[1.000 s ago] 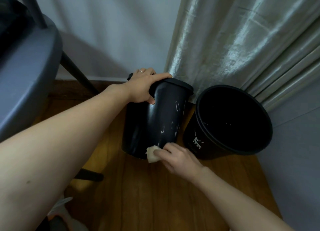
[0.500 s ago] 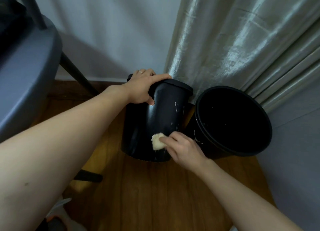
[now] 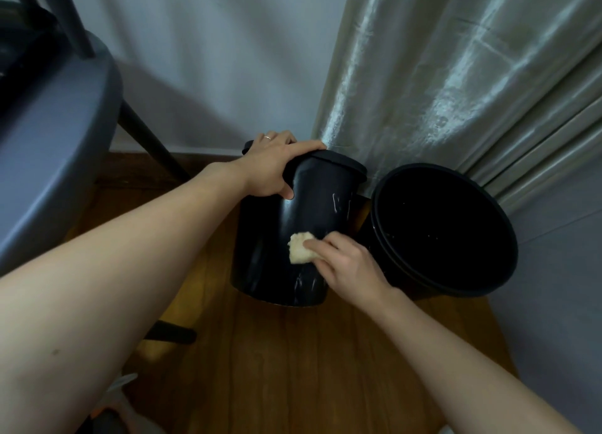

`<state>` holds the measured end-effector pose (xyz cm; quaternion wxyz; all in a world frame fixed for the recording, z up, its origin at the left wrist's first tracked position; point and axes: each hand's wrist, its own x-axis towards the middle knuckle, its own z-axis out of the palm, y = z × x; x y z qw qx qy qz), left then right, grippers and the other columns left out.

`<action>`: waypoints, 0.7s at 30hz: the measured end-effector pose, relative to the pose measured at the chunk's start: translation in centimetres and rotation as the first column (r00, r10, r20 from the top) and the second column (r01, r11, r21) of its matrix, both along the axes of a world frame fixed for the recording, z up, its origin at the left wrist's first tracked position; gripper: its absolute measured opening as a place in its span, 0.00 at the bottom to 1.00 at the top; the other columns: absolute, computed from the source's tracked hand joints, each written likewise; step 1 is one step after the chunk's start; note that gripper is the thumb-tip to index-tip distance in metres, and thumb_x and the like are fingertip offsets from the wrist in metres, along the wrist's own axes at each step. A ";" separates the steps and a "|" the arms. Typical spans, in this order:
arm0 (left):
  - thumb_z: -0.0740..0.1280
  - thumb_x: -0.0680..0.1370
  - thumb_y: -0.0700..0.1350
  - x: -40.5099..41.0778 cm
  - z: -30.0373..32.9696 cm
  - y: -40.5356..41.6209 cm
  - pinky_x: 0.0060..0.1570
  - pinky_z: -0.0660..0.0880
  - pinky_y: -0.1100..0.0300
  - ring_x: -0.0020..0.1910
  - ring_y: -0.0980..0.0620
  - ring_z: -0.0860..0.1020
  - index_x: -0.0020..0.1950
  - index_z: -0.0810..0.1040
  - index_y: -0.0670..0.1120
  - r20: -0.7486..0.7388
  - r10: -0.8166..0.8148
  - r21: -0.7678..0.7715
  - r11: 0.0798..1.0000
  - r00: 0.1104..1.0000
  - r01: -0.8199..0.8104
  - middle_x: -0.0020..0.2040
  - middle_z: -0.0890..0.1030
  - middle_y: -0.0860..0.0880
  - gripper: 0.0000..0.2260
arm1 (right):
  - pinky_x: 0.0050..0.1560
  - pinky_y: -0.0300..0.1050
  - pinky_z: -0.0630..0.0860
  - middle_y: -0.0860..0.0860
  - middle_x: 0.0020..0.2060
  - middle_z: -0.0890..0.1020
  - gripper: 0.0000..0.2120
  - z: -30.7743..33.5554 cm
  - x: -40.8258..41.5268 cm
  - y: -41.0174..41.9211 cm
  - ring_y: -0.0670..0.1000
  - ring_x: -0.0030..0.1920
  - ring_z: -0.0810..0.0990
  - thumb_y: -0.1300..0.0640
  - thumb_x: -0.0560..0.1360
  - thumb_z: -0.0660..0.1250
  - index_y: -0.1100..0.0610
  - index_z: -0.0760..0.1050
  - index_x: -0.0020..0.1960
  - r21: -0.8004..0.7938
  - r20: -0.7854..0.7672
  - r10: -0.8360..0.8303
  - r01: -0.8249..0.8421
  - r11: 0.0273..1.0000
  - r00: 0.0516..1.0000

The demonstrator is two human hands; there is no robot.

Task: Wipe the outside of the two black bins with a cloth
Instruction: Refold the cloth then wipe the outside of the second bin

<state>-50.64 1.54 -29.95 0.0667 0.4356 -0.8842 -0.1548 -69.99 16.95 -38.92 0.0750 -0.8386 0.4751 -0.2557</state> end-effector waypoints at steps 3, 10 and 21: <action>0.78 0.67 0.47 -0.1 -0.1 0.0 0.67 0.58 0.47 0.62 0.42 0.66 0.76 0.58 0.62 0.015 -0.012 -0.005 1.000 1.000 0.012 0.60 0.68 0.45 0.44 | 0.39 0.52 0.80 0.54 0.44 0.76 0.15 0.9 0.3 -1.3 0.54 0.41 0.77 0.61 0.75 0.71 0.57 0.77 0.61 0.002 0.078 -0.165 0.165 0.986 0.983; 0.79 0.66 0.47 -0.1 -0.2 -0.2 0.68 0.57 0.48 0.62 0.42 0.66 0.76 0.59 0.62 0.009 -0.005 -0.006 1.000 1.000 0.005 0.60 0.68 0.45 0.44 | 0.38 0.47 0.79 0.55 0.43 0.76 0.12 -0.5 0.6 0.7 0.52 0.40 0.76 0.61 0.76 0.67 0.59 0.78 0.59 0.024 0.034 0.004 -0.005 1.000 0.999; 0.79 0.66 0.47 -0.2 -0.4 -0.3 0.67 0.58 0.48 0.61 0.42 0.66 0.76 0.58 0.63 0.002 -0.015 -0.011 1.000 1.000 0.015 0.59 0.68 0.45 0.44 | 0.35 0.52 0.79 0.55 0.42 0.75 0.15 0.3 0.2 -0.6 0.54 0.38 0.76 0.62 0.74 0.70 0.57 0.76 0.61 -0.033 0.061 -0.081 0.083 0.996 0.995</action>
